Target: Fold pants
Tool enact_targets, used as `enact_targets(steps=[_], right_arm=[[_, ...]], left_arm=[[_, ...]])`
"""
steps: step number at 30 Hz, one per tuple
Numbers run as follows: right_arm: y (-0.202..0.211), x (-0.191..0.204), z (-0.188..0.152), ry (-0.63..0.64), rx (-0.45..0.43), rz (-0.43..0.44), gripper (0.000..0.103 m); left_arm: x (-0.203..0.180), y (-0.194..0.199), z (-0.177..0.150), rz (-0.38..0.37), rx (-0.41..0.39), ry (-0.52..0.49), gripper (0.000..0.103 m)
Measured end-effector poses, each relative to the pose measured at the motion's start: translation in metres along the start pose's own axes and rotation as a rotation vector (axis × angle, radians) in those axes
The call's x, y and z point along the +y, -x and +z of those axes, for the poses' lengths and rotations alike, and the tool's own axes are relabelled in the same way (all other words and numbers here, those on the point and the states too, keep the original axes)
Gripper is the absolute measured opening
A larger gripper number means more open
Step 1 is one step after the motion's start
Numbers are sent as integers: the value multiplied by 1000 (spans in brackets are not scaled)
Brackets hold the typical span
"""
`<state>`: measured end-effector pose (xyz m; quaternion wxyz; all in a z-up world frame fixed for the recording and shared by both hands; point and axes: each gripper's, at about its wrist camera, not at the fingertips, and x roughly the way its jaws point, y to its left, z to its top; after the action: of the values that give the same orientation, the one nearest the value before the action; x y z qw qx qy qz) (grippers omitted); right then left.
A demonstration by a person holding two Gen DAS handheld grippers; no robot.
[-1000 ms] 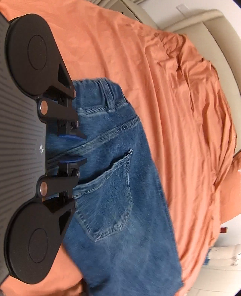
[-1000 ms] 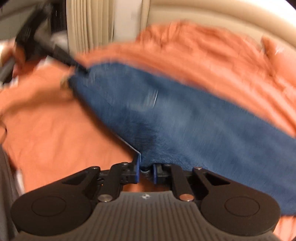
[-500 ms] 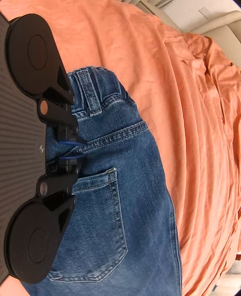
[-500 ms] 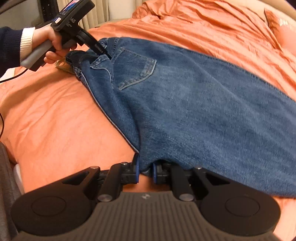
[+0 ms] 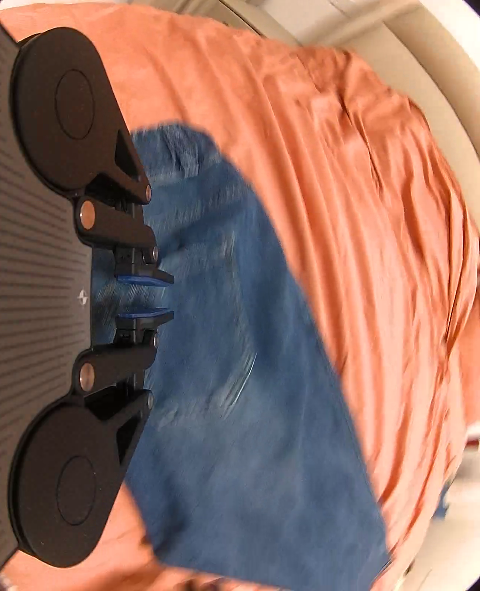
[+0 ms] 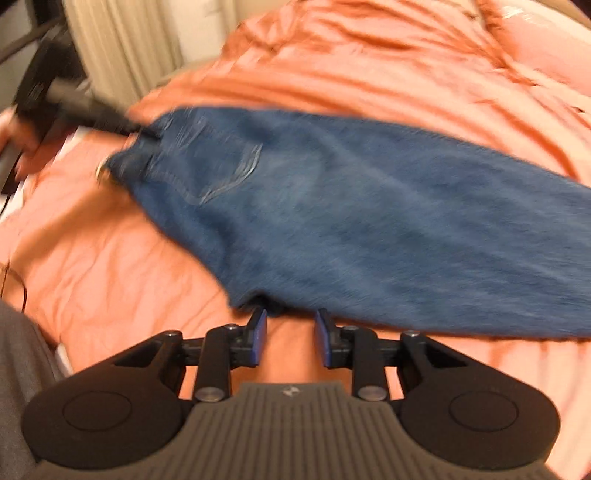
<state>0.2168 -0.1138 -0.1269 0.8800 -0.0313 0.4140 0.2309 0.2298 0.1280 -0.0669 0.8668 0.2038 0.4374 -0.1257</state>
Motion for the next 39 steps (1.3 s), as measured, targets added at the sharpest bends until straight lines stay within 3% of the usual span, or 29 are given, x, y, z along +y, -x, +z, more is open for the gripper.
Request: enact_targets(steps=[4, 7, 9, 11, 13, 17, 21, 27, 33, 39], right_arm=[[5, -25, 5, -64, -70, -100, 23], [-8, -54, 6, -144, -47, -165, 23], [-24, -72, 5, -179, -5, -213, 8], [-30, -88, 5, -224, 1, -213, 0], [-27, -96, 7, -276, -13, -209, 0], [-3, -107, 10, -344, -66, -223, 21], [42, -145, 16, -425, -144, -222, 21], [107, -260, -7, -608, -195, -299, 22], [166, -386, -52, -835, -265, -381, 29], [178, -478, -97, -1113, -361, -309, 29]], left_arm=[[-28, -18, -4, -14, 37, -52, 19], [-36, -43, -7, 37, 120, -74, 19], [-34, -53, -5, 35, 155, -47, 20], [-32, -53, 1, 50, 173, -26, 20], [-37, -49, 7, 71, 177, -41, 20], [-45, -28, 20, 79, 138, -59, 20], [-46, -23, 41, 63, 106, -18, 20], [-57, -26, 72, -26, 34, 52, 20], [-80, -48, 117, -57, 9, 10, 20], [-103, -79, 157, -71, 23, -5, 20]])
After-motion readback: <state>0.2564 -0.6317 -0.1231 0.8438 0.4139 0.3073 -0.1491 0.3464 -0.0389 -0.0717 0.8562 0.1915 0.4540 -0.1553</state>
